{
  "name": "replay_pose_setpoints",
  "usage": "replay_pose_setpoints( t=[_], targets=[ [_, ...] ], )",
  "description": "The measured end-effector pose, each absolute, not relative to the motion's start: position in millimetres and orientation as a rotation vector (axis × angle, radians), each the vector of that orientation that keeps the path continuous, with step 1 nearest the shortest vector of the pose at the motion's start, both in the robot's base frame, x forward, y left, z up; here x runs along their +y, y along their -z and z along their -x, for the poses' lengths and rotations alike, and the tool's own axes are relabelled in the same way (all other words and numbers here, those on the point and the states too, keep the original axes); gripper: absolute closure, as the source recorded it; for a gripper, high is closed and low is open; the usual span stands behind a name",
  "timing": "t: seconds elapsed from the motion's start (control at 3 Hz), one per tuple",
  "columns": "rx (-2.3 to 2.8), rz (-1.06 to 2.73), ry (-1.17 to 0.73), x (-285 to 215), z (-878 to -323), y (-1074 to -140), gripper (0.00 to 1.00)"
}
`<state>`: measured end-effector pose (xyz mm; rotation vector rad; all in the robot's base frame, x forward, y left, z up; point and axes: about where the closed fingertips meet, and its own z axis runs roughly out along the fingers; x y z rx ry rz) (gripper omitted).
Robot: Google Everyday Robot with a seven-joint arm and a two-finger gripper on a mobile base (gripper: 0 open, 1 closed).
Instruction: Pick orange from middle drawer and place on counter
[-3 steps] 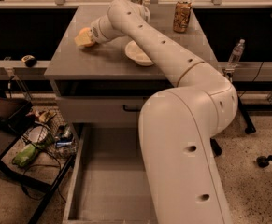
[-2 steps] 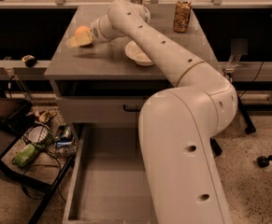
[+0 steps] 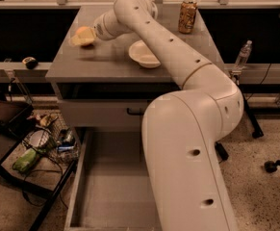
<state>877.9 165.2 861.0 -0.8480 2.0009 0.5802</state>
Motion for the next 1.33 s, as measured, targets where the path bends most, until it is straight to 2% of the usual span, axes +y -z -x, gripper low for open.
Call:
replay_pose_setpoints(
  t=[0.33, 0.67, 1.33],
  targets=[
    [2.003, 0.908, -0.586, 134.9, -864.6, -896.9, 0.00],
    [2.027, 0.974, -0.547, 81.9, -837.6, -929.8, 0.00],
    [2.097, 0.806, -0.335, -75.3, -770.8, -998.6, 0.00]
  ],
)
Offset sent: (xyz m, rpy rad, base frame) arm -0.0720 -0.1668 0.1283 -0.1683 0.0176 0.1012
